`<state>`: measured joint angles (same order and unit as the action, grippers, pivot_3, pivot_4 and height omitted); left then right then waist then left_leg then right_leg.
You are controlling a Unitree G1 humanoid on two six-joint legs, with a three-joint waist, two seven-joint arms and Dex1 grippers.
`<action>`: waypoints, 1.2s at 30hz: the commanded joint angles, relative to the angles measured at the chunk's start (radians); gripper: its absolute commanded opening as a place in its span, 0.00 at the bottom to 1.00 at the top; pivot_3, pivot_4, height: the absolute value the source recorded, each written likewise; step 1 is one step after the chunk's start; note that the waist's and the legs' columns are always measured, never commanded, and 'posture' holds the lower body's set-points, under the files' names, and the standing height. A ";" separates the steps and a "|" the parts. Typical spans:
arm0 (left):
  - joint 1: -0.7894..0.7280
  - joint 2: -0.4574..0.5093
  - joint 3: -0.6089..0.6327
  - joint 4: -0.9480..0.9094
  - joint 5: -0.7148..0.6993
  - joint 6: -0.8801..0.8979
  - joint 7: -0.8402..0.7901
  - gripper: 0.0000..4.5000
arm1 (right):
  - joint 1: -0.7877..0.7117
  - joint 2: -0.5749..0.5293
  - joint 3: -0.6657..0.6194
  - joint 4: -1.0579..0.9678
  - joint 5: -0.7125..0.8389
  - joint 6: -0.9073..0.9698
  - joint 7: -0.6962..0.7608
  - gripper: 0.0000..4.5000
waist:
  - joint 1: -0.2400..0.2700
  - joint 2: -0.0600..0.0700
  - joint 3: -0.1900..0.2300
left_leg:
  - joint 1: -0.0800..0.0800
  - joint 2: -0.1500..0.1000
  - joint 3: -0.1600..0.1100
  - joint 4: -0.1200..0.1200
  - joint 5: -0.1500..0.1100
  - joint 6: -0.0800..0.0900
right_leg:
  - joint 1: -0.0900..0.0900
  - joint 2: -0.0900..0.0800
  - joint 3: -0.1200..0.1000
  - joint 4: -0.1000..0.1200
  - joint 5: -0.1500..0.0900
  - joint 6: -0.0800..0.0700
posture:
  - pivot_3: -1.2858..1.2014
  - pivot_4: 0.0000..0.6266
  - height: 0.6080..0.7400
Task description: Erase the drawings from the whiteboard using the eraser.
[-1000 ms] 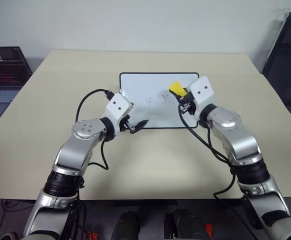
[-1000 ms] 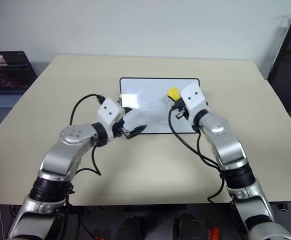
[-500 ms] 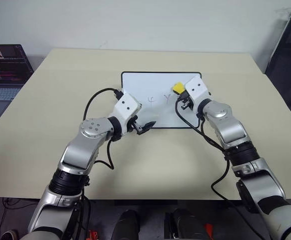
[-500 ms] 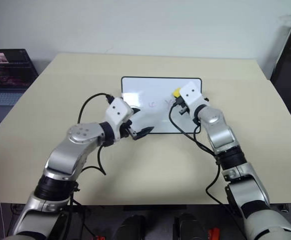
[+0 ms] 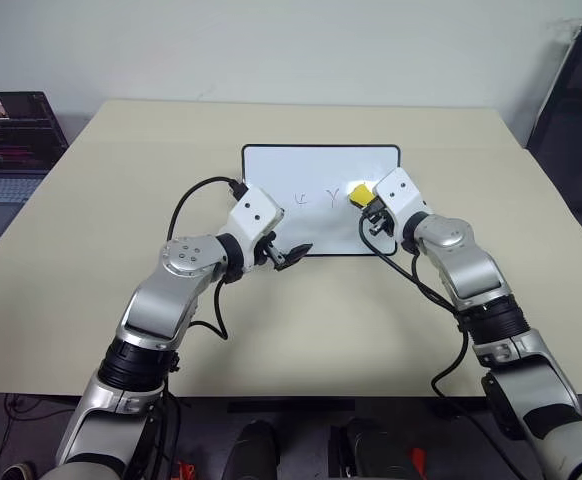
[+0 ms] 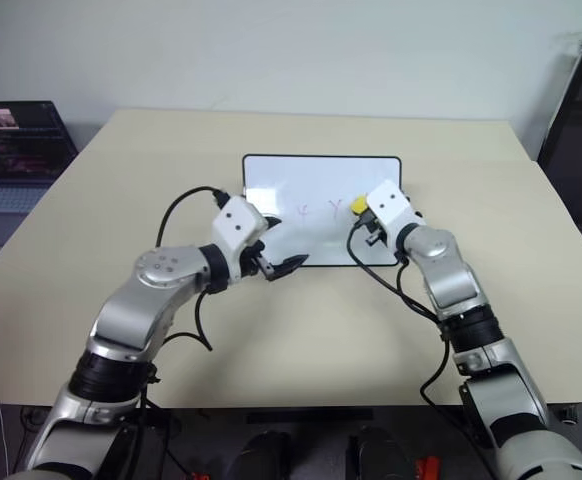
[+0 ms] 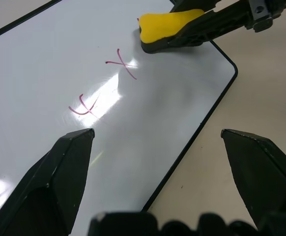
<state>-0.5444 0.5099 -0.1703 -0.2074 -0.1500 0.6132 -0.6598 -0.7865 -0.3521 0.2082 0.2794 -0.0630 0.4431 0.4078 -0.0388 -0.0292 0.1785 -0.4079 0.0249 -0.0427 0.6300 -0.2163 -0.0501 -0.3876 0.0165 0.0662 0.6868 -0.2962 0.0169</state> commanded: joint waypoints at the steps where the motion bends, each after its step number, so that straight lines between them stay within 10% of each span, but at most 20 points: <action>1: 0.000 -0.003 -0.010 -0.038 0.011 -0.032 -0.003 1.00 | -0.069 -0.004 -0.031 0.080 -0.029 -0.037 -0.034 0.25 | -0.002 0.000 0.000 | 0.000 0.000 0.001 0.000 0.000 0.000 | 0.000 0.000 0.001 0.001 0.000 0.000 | 0.52 0.24 1.00; 20: 0.031 -0.019 -0.014 -0.018 0.019 -0.077 0.000 1.00 | 0.098 -0.106 -0.002 -0.111 -0.043 0.097 0.121 0.25 | 0.004 0.000 0.000 | 0.005 0.000 0.002 0.000 0.000 0.000 | 0.002 0.000 0.003 0.003 0.000 0.001 | 0.52 0.24 1.00; 36: 0.060 -0.036 -0.003 -0.030 0.021 -0.062 0.025 1.00 | -0.078 -0.012 -0.014 0.073 -0.062 -0.016 0.028 0.25 | -0.015 0.000 0.000 | 0.005 0.000 0.005 -0.002 0.000 0.000 | 0.002 0.000 0.004 0.002 0.000 0.001 | 0.52 0.24 1.00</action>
<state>-0.4907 0.4782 -0.1913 -0.2003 -0.1319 0.5448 -0.6509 -0.8542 -0.3656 0.1979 0.3425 -0.1076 0.4435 0.4430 -0.0540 -0.0295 0.1785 -0.4027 0.0251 -0.0381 0.6283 -0.2163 -0.0499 -0.3861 0.0167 0.0704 0.6890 -0.2962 0.0176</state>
